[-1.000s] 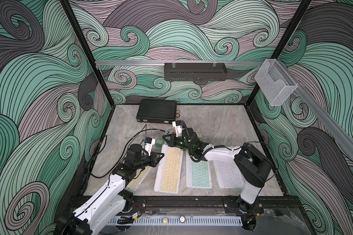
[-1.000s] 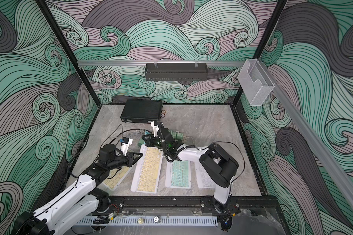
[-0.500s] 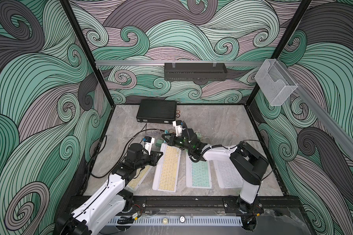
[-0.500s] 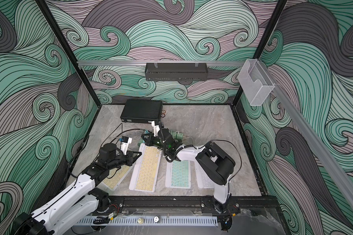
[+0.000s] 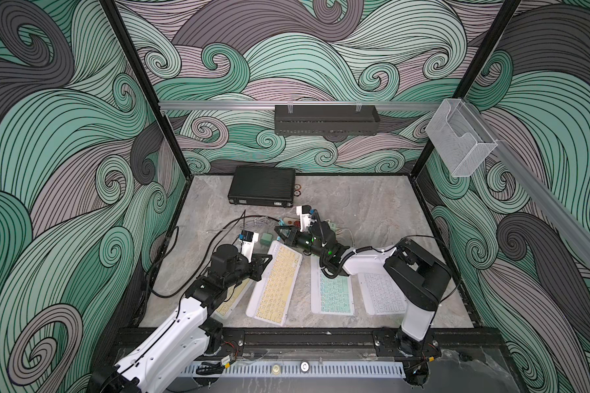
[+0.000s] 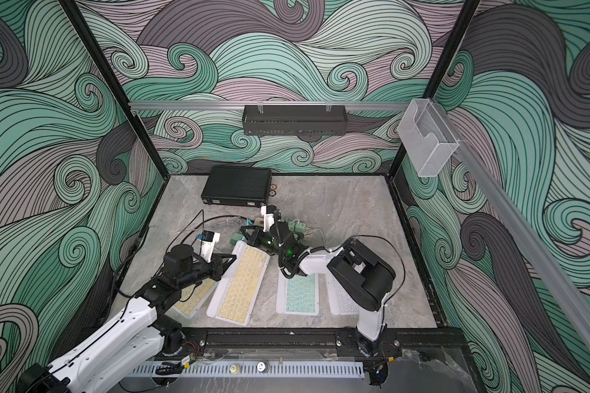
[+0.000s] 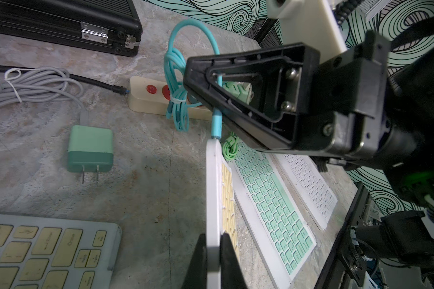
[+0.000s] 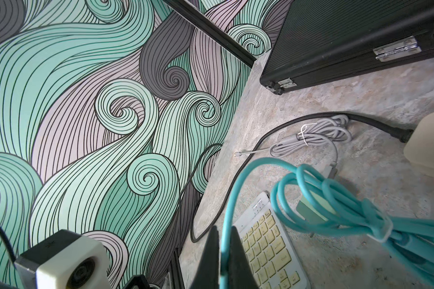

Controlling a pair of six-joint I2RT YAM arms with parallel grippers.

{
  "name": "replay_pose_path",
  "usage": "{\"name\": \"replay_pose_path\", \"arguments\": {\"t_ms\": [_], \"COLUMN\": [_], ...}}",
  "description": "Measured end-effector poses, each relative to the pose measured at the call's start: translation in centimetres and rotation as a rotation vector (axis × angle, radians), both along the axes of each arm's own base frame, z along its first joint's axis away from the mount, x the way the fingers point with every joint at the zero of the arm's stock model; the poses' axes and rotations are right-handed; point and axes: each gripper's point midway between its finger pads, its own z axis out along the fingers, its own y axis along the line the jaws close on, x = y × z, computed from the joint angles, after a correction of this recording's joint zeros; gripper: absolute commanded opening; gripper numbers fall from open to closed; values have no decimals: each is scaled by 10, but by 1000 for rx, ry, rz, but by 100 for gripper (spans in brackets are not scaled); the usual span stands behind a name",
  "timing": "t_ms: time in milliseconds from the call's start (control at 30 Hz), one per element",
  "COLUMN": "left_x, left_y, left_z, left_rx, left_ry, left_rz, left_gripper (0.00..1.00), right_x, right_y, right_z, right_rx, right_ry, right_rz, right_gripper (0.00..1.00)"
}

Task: Unplug the wireless keyboard
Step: Remove the power cord from the keyboard.

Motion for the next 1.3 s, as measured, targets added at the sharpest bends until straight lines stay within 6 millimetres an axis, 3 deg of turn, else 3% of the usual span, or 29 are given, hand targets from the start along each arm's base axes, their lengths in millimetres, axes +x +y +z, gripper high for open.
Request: {"name": "replay_pose_path", "arguments": {"t_ms": [333,900,1300], "left_x": [-1,-2,2], "left_y": [-6,-6,-3], "left_z": [5,19,21], "left_rx": [-14,-29,-22], "left_ry": [-18,-87,-102], "left_rz": [-32,-43,-18], "left_gripper": [0,0,0], "right_x": [-4,-5,2], "right_y": [-15,-20,-7], "right_z": [9,23,31], "right_rx": [-19,-68,-98], "right_ry": [33,52,25], "right_rz": [-50,-58,14], "right_gripper": [0,0,0]}}
